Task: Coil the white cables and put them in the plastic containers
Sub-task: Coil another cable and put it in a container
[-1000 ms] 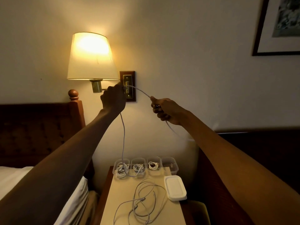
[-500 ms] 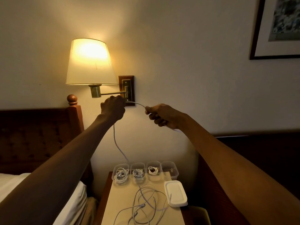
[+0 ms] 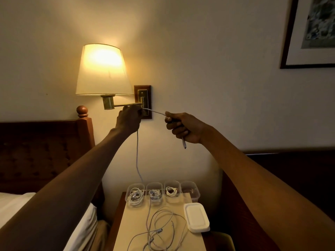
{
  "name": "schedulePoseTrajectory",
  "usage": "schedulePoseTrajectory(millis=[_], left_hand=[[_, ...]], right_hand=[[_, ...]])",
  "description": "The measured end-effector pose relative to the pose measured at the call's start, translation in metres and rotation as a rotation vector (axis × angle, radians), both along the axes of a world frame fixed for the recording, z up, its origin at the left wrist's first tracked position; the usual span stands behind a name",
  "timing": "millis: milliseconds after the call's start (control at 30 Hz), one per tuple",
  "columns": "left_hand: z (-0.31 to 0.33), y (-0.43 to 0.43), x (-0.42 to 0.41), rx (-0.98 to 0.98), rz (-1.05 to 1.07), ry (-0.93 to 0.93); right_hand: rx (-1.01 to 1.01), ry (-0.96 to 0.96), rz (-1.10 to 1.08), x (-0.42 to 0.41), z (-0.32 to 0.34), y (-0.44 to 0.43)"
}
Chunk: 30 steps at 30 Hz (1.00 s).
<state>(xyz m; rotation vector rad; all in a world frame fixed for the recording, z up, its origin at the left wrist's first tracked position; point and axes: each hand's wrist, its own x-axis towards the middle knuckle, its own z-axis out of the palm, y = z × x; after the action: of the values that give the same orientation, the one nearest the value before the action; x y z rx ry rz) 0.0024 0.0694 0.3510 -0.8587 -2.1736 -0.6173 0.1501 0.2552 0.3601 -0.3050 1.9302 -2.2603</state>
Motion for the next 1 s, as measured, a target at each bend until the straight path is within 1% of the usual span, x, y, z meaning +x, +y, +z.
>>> schedulePoseTrajectory(millis=[100, 167, 200, 267, 333, 367, 400, 433, 500, 533, 600, 667, 767, 867, 933, 1000], left_hand=[[-0.010, 0.005, 0.005, -0.030, 0.052, -0.101], [-0.012, 0.008, 0.009, -0.074, 0.050, -0.192], [-0.011, 0.010, 0.012, -0.131, 0.032, -0.239], [-0.007, 0.016, 0.022, -0.309, -0.053, -0.363], [-0.002, 0.024, 0.039, -0.437, -0.168, -0.534], [0.001, 0.029, 0.048, -0.479, -0.207, -0.593], [0.004, 0.034, 0.057, -0.506, -0.239, -0.613], [0.007, 0.040, 0.064, -0.537, -0.266, -0.601], [0.011, 0.049, 0.076, -0.606, -0.292, -0.532], [0.013, 0.052, 0.082, -0.653, -0.284, -0.479], [0.017, 0.053, 0.089, -0.705, -0.246, -0.358], [0.023, 0.049, 0.089, -0.665, -0.230, -0.301], [0.034, 0.038, 0.085, -0.554, -0.297, -0.397], [0.042, 0.029, 0.083, -0.473, -0.386, -0.447], [0.046, 0.026, 0.082, -0.418, -0.430, -0.486], [0.051, 0.023, 0.081, -0.365, -0.464, -0.477]], right_hand=[[-0.179, 0.003, 0.084, -0.001, 0.003, -0.001], [-0.287, 0.047, 0.071, -0.003, 0.005, -0.003], [-0.336, 0.075, 0.030, -0.005, 0.006, -0.003], [-0.427, 0.125, -0.092, -0.009, 0.009, -0.002], [-0.442, 0.191, -0.268, -0.016, 0.008, 0.001], [-0.418, 0.217, -0.367, -0.020, 0.006, 0.004], [-0.394, 0.237, -0.446, -0.024, 0.003, 0.005], [-0.387, 0.243, -0.495, -0.026, 0.000, 0.004], [-0.381, 0.229, -0.524, -0.030, -0.007, 0.001], [-0.325, 0.231, -0.541, -0.031, -0.010, 0.000], [-0.113, 0.247, -0.573, -0.035, -0.014, -0.004], [0.030, 0.246, -0.595, -0.037, -0.016, -0.006], [0.122, 0.225, -0.548, -0.040, -0.015, -0.002], [0.271, 0.206, -0.502, -0.040, -0.015, 0.001], [0.298, 0.191, -0.421, -0.037, -0.015, 0.000], [0.318, 0.149, -0.280, -0.034, -0.019, 0.001]])
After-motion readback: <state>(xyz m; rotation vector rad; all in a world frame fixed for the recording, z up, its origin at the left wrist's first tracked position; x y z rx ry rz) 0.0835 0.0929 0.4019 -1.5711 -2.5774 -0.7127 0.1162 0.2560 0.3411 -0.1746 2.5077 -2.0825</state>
